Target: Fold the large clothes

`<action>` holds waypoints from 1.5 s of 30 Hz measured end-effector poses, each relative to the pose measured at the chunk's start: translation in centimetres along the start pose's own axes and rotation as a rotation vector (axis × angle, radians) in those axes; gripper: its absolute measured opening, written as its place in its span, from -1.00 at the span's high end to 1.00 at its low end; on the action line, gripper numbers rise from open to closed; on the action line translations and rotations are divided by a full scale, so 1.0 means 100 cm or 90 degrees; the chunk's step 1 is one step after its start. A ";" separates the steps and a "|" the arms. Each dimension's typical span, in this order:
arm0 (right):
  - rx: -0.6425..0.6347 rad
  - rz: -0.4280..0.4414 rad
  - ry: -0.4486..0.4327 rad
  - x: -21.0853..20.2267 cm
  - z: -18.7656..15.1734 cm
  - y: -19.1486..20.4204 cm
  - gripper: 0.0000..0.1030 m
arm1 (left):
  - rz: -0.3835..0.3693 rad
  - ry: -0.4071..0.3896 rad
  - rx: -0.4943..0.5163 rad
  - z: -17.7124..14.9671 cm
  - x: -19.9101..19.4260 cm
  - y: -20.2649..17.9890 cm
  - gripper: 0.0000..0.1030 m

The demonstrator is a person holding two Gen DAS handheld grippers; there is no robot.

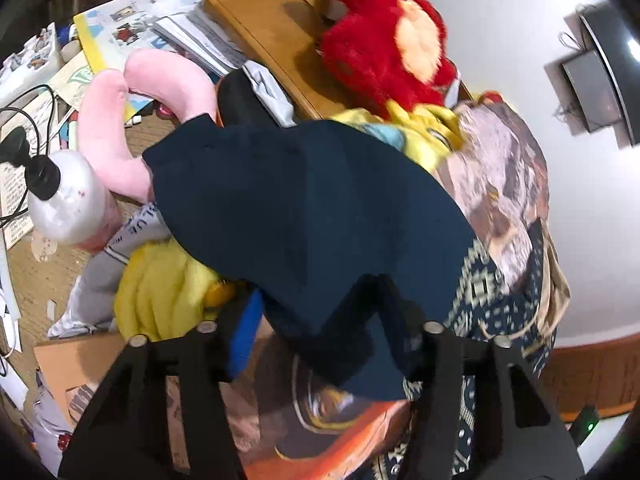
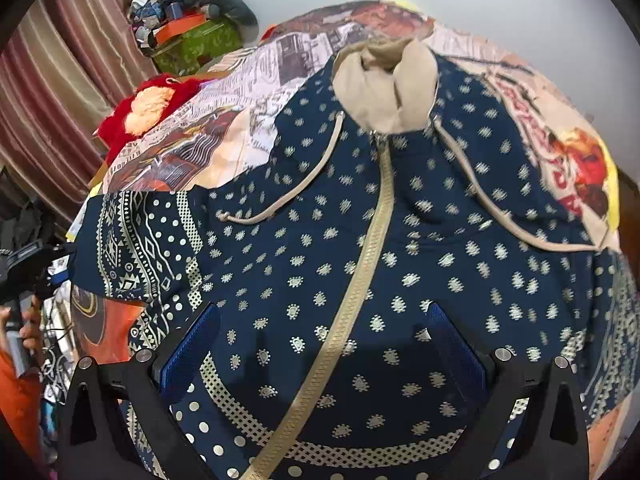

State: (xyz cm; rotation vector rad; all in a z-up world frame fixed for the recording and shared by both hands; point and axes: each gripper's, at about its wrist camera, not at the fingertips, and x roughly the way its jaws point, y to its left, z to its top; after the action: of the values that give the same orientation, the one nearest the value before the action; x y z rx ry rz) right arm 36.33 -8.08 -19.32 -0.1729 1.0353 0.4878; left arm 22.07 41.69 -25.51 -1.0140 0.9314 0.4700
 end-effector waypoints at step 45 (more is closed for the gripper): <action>0.028 -0.060 -0.039 -0.104 -0.043 -0.076 -0.99 | -0.066 0.157 0.586 -0.242 0.064 -0.274 0.54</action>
State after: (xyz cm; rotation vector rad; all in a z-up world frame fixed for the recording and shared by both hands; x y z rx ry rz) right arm 32.15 -19.52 -13.29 -0.1654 0.9731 0.3830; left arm 34.56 6.95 -21.90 -0.2705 1.1426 -0.1913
